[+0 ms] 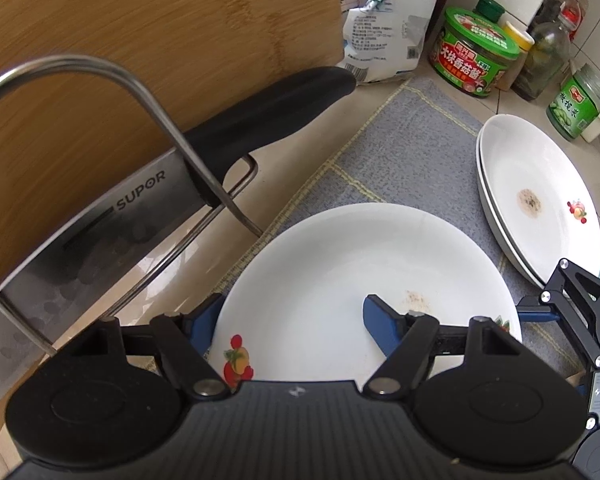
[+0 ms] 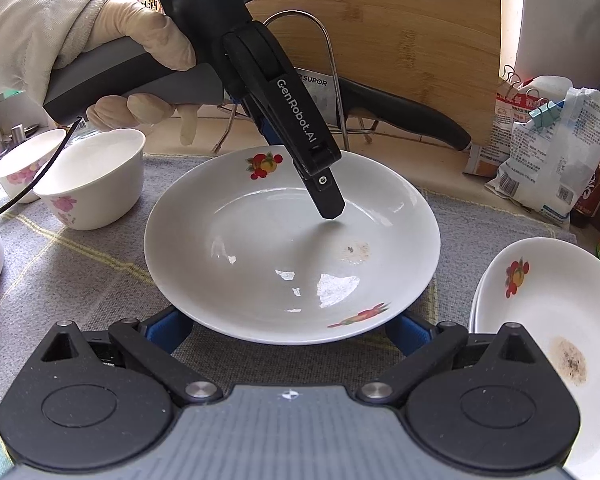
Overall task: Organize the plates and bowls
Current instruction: 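Lift the flowered plate with the left gripper and carry it over the plate stack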
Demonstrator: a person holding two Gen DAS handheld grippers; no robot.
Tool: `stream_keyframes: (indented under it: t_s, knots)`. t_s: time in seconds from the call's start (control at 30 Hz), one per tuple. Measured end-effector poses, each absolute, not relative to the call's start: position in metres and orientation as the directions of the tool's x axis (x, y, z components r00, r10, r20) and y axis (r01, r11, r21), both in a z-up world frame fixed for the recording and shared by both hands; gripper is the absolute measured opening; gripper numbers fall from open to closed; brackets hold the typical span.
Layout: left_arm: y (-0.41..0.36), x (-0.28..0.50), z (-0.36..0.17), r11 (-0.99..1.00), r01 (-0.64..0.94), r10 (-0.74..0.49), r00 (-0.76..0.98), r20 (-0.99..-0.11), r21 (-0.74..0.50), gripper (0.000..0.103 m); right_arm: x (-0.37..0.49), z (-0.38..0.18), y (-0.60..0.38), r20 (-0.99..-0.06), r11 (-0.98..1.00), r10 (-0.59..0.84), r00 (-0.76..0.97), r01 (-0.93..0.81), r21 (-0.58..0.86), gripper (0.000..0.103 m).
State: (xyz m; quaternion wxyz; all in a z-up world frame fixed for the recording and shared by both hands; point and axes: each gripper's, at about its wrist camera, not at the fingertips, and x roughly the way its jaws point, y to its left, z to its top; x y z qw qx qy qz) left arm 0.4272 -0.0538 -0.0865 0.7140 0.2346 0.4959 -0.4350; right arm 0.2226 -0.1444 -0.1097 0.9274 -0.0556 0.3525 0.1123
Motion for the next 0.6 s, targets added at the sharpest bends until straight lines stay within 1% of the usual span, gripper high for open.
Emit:
stream_keyframes:
  t_s: [0.33, 0.6]
  knots:
    - [-0.051, 0.42, -0.083, 0.501, 0.862, -0.38, 0.137, -0.915, -0.079, 0.074, 0.219, -0.108, -0.143, -0.667, 0.967, 0.177, 0.724, -0.255, -0.019, 0.103]
    - [-0.045, 0.412, -0.073, 0.512, 0.856, -0.392, 0.161, -0.906, -0.069, 0.074, 0.214, -0.095, -0.142, -0.66, 0.962, 0.188, 0.727, -0.271, -0.025, 0.103]
